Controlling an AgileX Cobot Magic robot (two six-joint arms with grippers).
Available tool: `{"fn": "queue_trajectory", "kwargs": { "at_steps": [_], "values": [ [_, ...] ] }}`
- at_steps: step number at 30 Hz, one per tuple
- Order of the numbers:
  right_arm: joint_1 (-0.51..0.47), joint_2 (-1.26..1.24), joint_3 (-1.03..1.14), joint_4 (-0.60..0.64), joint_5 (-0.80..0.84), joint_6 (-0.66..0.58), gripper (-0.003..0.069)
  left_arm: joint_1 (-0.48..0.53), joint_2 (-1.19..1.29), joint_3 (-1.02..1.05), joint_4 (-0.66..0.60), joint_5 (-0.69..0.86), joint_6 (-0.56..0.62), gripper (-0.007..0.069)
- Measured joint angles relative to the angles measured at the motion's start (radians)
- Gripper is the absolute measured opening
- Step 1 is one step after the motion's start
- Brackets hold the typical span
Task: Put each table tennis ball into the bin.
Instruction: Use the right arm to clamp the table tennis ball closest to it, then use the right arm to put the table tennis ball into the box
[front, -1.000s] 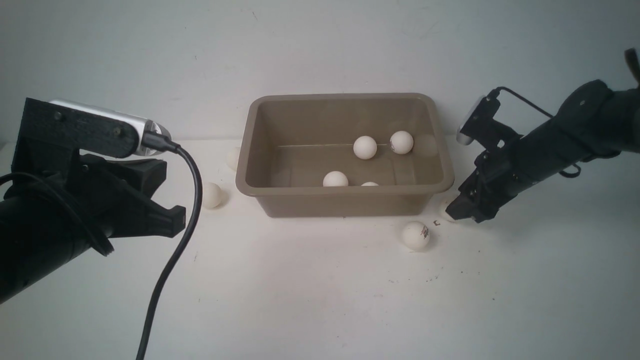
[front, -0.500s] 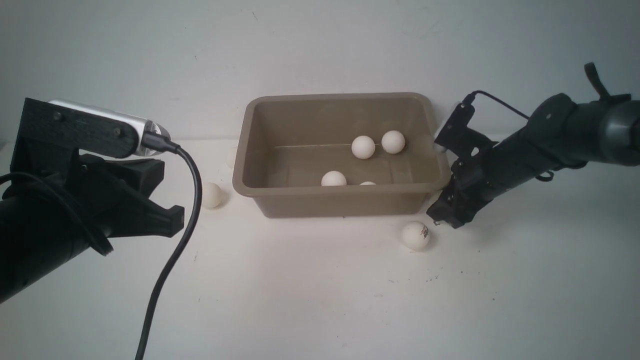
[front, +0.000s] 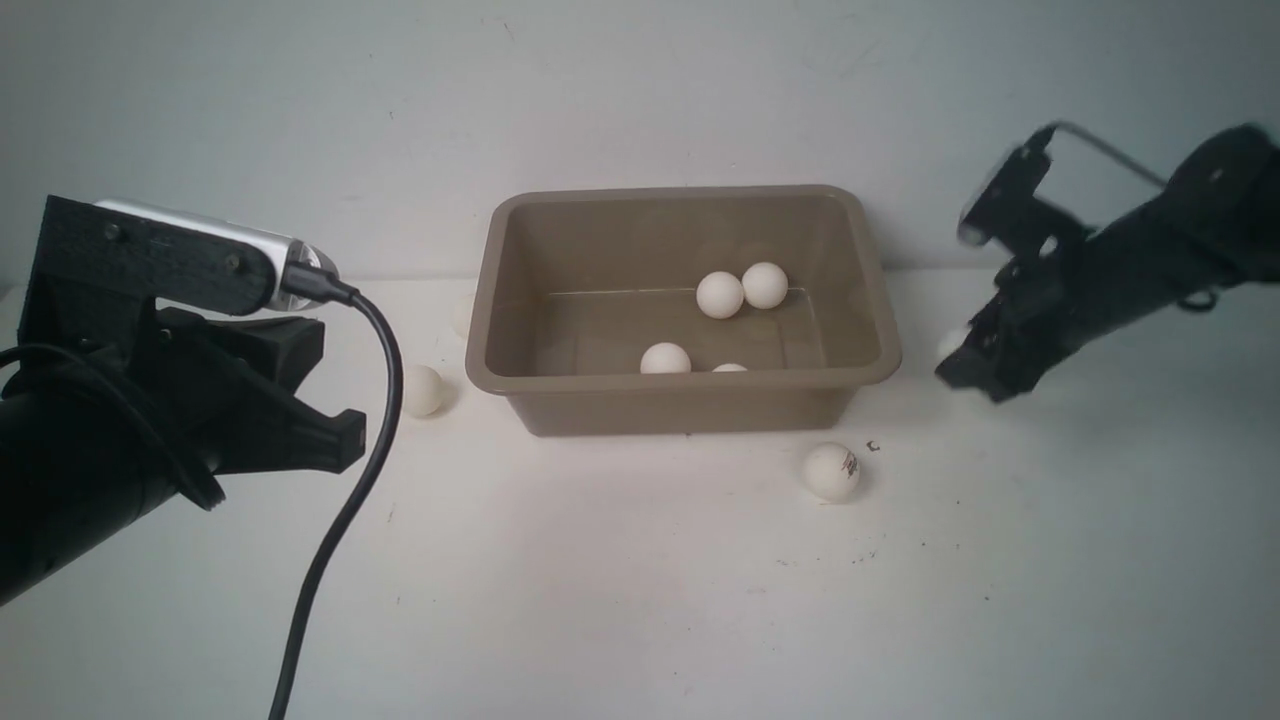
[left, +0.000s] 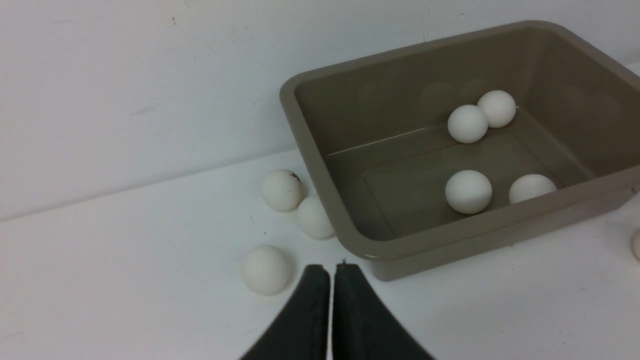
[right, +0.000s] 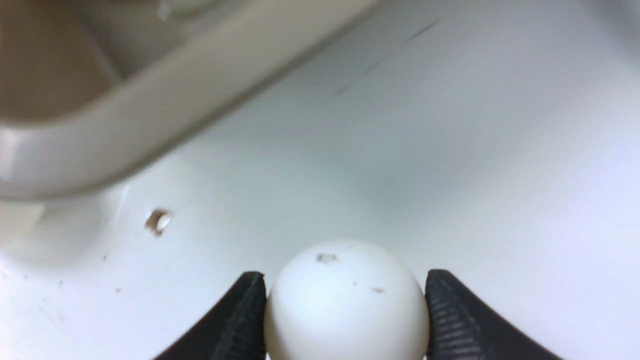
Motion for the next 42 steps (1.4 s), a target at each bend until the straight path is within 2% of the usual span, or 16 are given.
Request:
{"fn": "queue_trajectory", "kwargs": {
  "at_steps": [4,8,13,20,28,35,39,42],
  "values": [
    [0.032,-0.055,-0.049,0.025,0.002,0.001,0.0366,0.0,0.0,0.0,-0.001,0.0,0.0,-0.0004],
    [0.144,-0.072,-0.133,0.052,-0.007,0.013,0.0366,0.0,0.0,0.0,-0.022,0.0,0.0,-0.0004],
    [0.225,-0.054,-0.149,0.035,-0.064,0.06,0.0366,0.0,0.0,0.0,-0.03,0.0,0.002,-0.0004],
    [0.233,0.027,-0.15,0.019,-0.08,0.135,0.0366,0.0,0.0,0.0,-0.032,0.0,0.009,-0.0004],
    [0.233,0.055,-0.15,0.057,-0.077,0.137,0.0366,0.0,0.0,0.0,-0.034,0.0,0.009,-0.0004],
    [0.233,0.055,-0.158,0.181,-0.086,0.127,0.0393,0.0,0.0,0.0,-0.034,0.0,0.009,-0.0004],
    [0.233,0.055,-0.16,0.301,-0.128,0.125,0.0388,0.0,0.0,0.0,-0.034,0.0,0.009,-0.0004],
    [0.233,0.055,-0.16,0.301,-0.132,0.161,0.0379,0.0,0.0,0.0,-0.034,0.0,0.009,-0.0004]
  ]
}}
